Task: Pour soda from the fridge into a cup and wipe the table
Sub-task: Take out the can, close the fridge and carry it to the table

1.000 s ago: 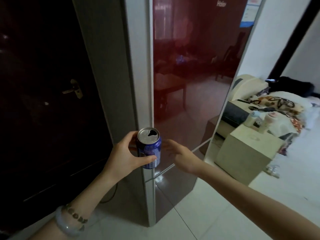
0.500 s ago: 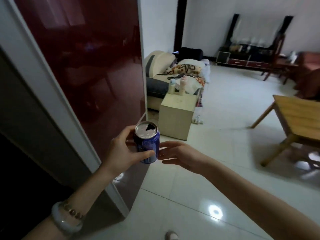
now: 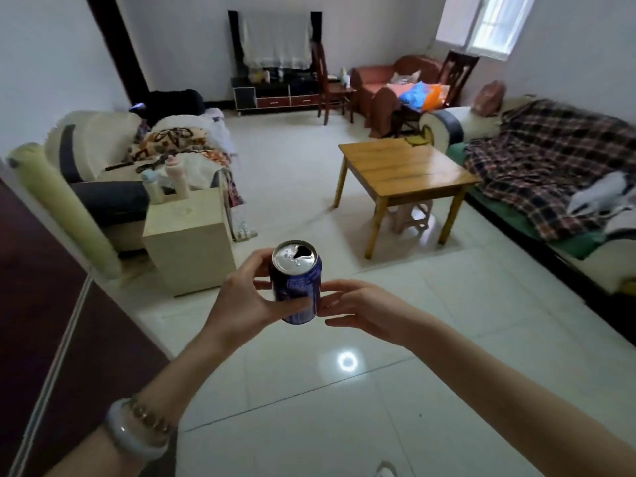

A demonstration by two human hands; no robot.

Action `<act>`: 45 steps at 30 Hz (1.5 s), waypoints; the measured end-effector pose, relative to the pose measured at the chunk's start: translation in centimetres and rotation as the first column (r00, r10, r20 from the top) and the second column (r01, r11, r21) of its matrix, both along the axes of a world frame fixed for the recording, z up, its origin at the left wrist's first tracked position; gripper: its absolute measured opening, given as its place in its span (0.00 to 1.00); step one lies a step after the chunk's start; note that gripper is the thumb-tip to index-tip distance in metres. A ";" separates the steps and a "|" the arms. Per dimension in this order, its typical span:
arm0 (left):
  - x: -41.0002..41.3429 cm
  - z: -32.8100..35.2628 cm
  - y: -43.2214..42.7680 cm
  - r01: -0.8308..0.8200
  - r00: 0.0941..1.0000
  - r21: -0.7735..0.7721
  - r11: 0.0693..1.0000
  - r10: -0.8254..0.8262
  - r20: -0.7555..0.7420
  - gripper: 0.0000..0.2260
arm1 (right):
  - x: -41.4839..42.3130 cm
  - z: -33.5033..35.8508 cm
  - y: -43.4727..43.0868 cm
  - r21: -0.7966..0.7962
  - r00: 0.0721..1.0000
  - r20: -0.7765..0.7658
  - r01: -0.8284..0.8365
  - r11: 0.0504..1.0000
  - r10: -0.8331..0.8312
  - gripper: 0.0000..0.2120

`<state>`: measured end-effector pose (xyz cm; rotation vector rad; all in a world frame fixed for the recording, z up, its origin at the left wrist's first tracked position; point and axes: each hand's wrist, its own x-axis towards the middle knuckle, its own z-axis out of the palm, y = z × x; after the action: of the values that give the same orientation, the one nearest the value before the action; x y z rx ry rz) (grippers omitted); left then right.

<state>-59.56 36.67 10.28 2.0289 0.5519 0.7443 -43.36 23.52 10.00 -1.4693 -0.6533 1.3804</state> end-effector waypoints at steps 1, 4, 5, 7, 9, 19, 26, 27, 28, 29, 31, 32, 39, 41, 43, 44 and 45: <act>1.9 0.1 -0.5 0.030 1.000 0.000 1.000 -0.030 0.003 0.32 | 1.6 0.0 -1.0 -0.003 1.000 0.001 0.029 1.000 -0.029 0.20; 8.0 0.1 -2.3 0.112 0.994 0.006 0.994 -0.112 0.011 0.28 | 6.4 0.0 -4.1 -0.003 0.994 0.003 0.106 0.994 -0.106 0.21; 9.7 0.2 -2.8 0.131 0.991 0.004 0.991 -0.131 0.013 0.28 | 7.8 0.0 -4.9 -0.003 0.992 0.001 0.125 0.992 -0.125 0.21; 13.7 0.1 -4.2 0.168 0.986 0.006 0.986 -0.168 0.022 0.27 | 11.1 0.1 -6.7 -0.008 0.986 0.008 0.167 0.986 -0.167 0.20; 17.6 0.0 -5.6 0.195 0.980 0.008 0.981 -0.195 0.029 0.27 | 14.7 0.3 -8.5 -0.013 0.981 0.021 0.192 0.981 -0.192 0.19; 34.1 0.0 -10.5 0.283 0.958 0.046 0.958 -0.285 0.039 0.31 | 29.3 1.1 -14.5 0.009 0.966 0.056 0.254 0.967 -0.254 0.19; 43.7 -0.3 -10.2 0.373 0.928 0.051 0.927 -0.373 0.003 0.30 | 38.1 -0.3 -14.5 0.022 0.949 -0.012 0.315 0.949 -0.314 0.19; 45.2 -0.3 -9.9 0.383 0.924 0.052 0.922 -0.383 -0.002 0.30 | 39.5 -0.6 -14.3 0.023 0.947 -0.021 0.322 0.946 -0.322 0.19; 46.7 -0.4 -9.5 0.391 0.920 0.053 0.919 -0.391 -0.005 0.30 | 41.0 -0.8 -13.9 0.025 0.943 -0.029 0.332 0.943 -0.332 0.18; 48.4 -0.6 -9.1 0.397 0.918 0.054 0.916 -0.397 -0.006 0.30 | 42.6 -0.9 -13.5 0.028 0.940 -0.029 0.342 0.939 -0.341 0.17; 52.1 -0.8 -8.0 0.403 0.915 0.053 0.914 -0.404 0.002 0.31 | 45.9 -0.9 -12.6 0.034 0.938 -0.006 0.347 0.937 -0.347 0.15; 54.1 -0.9 -7.4 0.405 0.914 0.050 0.913 -0.406 0.008 0.31 | 47.7 -0.9 -12.0 0.036 0.937 0.006 0.349 0.936 -0.350 0.14; 68.0 -0.7 -2.5 0.422 0.906 0.025 0.906 -0.422 0.030 0.31 | 61.3 -0.2 -7.4 0.045 0.928 0.010 0.372 0.927 -0.373 0.13; 71.5 -0.2 -1.2 0.430 0.902 0.025 0.903 -0.430 0.026 0.31 | 64.7 0.0 -6.1 0.051 0.925 0.001 0.378 0.924 -0.379 0.15; 74.6 0.2 0.0 0.434 0.900 0.029 0.900 -0.435 0.026 0.30 | 67.9 0.0 -4.7 0.058 0.923 -0.010 0.384 0.921 -0.384 0.15; 76.1 0.4 0.6 0.435 0.900 0.028 0.900 -0.435 0.025 0.30 | 69.3 0.0 -4.1 0.061 0.921 -0.016 0.389 0.919 -0.389 0.14; 77.5 0.5 1.1 0.433 0.901 0.030 0.901 -0.434 0.022 0.30 | 70.8 0.0 -3.5 0.065 0.919 -0.021 0.395 0.916 -0.395 0.13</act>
<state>17.97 37.81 10.76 2.0578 0.0608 0.5065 27.41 20.04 10.00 -1.4452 -0.3655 1.0380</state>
